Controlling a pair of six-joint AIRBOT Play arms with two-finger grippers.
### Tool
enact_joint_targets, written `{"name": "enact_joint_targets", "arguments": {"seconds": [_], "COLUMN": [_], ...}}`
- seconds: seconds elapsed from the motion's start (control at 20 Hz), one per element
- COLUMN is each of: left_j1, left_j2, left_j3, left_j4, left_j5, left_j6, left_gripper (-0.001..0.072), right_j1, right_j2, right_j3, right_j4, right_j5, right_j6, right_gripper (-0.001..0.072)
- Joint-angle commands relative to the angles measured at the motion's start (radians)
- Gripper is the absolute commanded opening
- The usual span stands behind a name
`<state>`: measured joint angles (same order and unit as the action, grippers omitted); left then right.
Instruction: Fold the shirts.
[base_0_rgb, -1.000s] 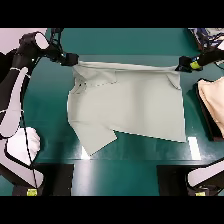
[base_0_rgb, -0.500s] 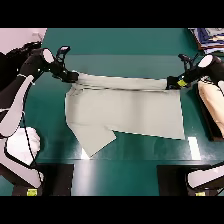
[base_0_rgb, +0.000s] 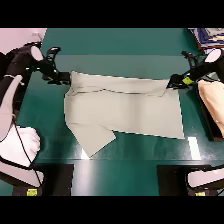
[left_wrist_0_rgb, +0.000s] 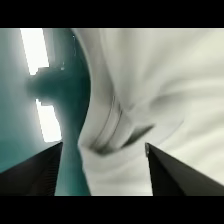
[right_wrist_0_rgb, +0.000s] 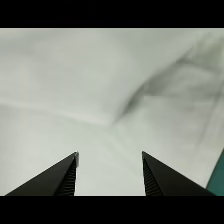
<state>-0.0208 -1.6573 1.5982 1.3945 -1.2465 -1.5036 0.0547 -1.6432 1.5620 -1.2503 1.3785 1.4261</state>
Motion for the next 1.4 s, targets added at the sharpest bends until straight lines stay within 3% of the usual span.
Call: {"name": "enact_joint_targets", "arguments": {"seconds": [0.0,0.15,0.35,0.5,0.75,1.1,1.15,1.2,1.25,1.35], "left_j1": [0.054,0.057,0.053,0.053,0.053,0.053,0.053,0.053,0.054,0.054], "left_j2": [0.13,0.297,0.512,0.62,0.641,0.641,0.641,0.641,0.641,0.642], "left_j3": [-0.106,-0.387,-0.794,-0.985,-1.093,-1.169,-1.169,-1.168,-1.168,-1.167], "left_j4": [-0.002,-0.025,-0.228,-0.294,-0.418,-0.597,-0.608,-0.612,-0.611,-0.612], "left_j5": [-0.082,-0.066,0.05,0.107,0.148,0.299,0.303,0.301,0.301,0.287], "left_j6": [-0.008,-0.045,-0.041,-0.04,0.073,0.15,0.15,0.151,0.151,0.167], "left_gripper": [0.0607,0.0607,0.0607,0.0608,0.0608,0.0605,0.0522,0.0299,0.0177,0.0025], "right_j1": [-0.047,-0.08,-0.101,-0.102,-0.102,-0.102,-0.102,-0.103,-0.111,-0.154], "right_j2": [0.127,0.27,0.417,0.499,0.568,0.649,0.656,0.658,0.654,0.647], "right_j3": [-0.117,-0.286,-0.452,-0.526,-0.539,-0.54,-0.54,-0.54,-0.54,-0.556], "right_j4": [0.001,0.002,0.002,0.002,0.002,0.002,0.002,0.0,0.0,0.002], "right_j5": [0.039,0.039,0.022,0.0,0.001,0.003,0.008,0.022,0.046,0.095], "right_j6": [-0.014,-0.017,-0.022,-0.021,-0.021,-0.021,-0.021,-0.021,-0.021,-0.021], "right_gripper": [0.0445,0.0444,0.0444,0.0424,0.0424,0.0424,0.0424,0.0425,0.0424,0.0425]}}
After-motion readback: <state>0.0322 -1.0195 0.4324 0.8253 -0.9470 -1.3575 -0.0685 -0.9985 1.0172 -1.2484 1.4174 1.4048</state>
